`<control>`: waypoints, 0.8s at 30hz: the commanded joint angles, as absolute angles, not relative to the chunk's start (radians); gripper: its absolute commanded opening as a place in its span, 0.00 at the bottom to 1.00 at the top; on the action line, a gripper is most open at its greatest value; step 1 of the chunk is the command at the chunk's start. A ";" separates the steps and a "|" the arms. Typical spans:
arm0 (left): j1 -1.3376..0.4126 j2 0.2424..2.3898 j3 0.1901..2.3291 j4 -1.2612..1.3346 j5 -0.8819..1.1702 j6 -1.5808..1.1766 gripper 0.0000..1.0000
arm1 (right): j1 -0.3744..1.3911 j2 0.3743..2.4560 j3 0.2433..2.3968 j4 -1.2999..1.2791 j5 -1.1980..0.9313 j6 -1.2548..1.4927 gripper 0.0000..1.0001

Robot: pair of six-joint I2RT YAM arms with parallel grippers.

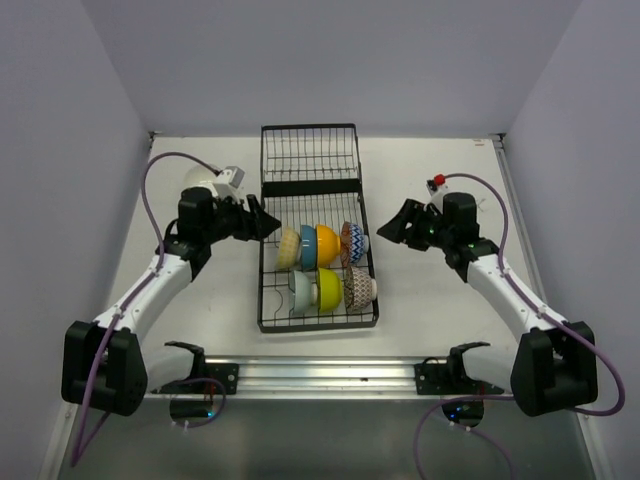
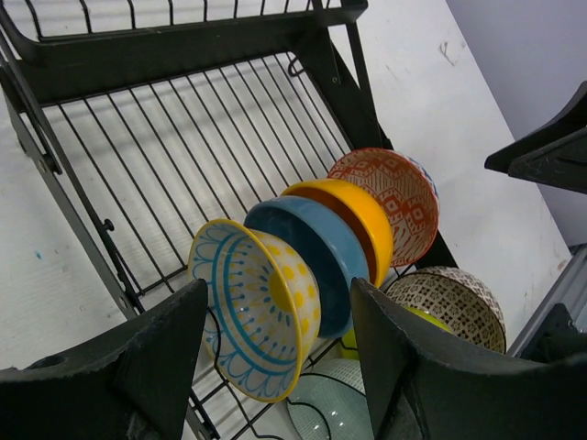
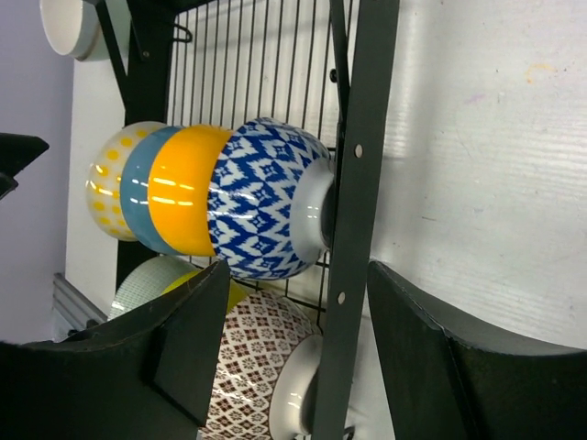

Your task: Unload the bowls from the dish rack

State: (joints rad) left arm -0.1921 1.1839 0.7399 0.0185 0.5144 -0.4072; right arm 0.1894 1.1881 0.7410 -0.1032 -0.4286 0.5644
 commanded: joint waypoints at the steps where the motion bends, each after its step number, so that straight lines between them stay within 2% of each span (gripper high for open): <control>1: -0.238 1.187 0.755 0.002 0.480 -0.354 0.67 | 0.187 1.154 0.730 -0.121 -0.400 0.526 0.66; 15: -0.336 1.258 0.739 -0.069 0.390 -0.360 0.61 | 0.187 1.158 0.710 -0.135 -0.385 0.502 0.67; 18: -0.351 1.284 0.745 -0.060 0.391 -0.371 0.55 | 0.189 1.157 0.704 -0.130 -0.377 0.502 0.67; 20: -0.364 1.298 0.747 -0.054 0.388 -0.379 0.47 | 0.187 1.160 0.703 -0.130 -0.374 0.502 0.67; 22: -0.370 1.304 0.752 -0.055 0.380 -0.385 0.34 | 0.187 1.163 0.704 -0.132 -0.376 0.499 0.67; 24: -0.371 1.305 0.750 -0.052 0.377 -0.396 0.28 | 0.187 1.161 0.704 -0.132 -0.376 0.499 0.67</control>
